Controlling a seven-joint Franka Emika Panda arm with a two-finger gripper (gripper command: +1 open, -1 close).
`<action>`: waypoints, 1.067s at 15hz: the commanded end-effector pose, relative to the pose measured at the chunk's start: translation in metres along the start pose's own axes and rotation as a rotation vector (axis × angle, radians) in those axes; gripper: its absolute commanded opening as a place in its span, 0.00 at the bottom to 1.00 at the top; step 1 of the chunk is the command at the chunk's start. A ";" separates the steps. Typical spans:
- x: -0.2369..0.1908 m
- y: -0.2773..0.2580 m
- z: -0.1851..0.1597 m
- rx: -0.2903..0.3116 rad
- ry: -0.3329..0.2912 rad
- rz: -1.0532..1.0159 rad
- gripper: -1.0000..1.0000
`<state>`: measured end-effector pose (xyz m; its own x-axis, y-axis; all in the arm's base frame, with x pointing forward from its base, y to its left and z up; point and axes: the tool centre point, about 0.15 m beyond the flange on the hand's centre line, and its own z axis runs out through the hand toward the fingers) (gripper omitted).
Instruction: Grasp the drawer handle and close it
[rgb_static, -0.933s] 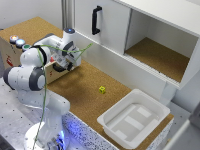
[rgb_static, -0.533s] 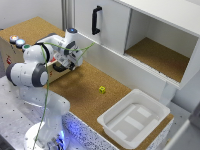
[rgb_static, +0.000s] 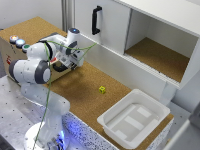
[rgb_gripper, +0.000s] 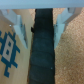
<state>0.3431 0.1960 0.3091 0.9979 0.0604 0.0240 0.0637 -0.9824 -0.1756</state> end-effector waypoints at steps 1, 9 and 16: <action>0.016 -0.017 0.003 0.025 -0.076 -0.033 0.00; 0.006 -0.065 0.016 -0.013 -0.072 -0.089 0.00; 0.003 -0.113 0.029 -0.004 -0.065 -0.123 0.00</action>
<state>0.3406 0.2637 0.3086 0.9865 0.1613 0.0272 0.1635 -0.9668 -0.1961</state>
